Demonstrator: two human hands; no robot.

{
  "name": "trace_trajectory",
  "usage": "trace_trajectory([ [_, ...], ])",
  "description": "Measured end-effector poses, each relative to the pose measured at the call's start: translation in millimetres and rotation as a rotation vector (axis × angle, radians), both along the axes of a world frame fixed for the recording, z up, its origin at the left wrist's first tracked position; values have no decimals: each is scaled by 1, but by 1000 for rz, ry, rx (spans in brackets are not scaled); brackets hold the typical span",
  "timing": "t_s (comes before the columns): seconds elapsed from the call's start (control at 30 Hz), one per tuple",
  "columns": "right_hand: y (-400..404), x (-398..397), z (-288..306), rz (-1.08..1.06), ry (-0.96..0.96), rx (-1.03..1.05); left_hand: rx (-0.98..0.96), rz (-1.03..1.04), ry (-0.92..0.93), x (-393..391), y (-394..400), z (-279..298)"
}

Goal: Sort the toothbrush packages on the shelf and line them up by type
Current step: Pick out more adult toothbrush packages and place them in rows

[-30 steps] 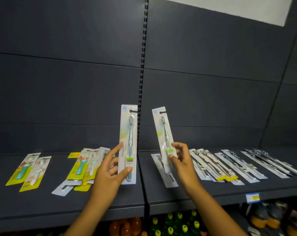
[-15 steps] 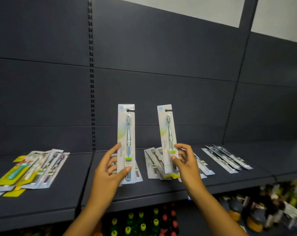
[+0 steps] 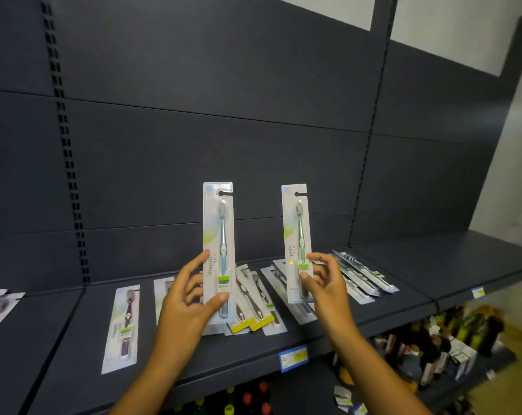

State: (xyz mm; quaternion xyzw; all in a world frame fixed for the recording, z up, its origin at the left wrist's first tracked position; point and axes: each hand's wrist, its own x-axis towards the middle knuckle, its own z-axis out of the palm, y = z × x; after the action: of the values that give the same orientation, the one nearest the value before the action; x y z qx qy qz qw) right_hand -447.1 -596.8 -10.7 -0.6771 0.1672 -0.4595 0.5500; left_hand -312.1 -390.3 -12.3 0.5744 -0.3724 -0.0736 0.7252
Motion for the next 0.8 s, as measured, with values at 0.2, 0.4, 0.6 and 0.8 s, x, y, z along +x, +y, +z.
trace_trajectory([
  [0.2, -43, 6, 6, -22, 5, -20, -21, -35, 15, 13, -49, -3],
  [0.4, -87, 4, 5, -55, -35, -4, 0, -30, -2, 16, -90, -2],
  [0.6, -146, -3, -7, -89, 2, 34, 18, -15, 2, 0, -136, -6],
  [0.8, -233, -22, -19, -211, 256, 19, -11, 68, -5, -29, -195, -7],
])
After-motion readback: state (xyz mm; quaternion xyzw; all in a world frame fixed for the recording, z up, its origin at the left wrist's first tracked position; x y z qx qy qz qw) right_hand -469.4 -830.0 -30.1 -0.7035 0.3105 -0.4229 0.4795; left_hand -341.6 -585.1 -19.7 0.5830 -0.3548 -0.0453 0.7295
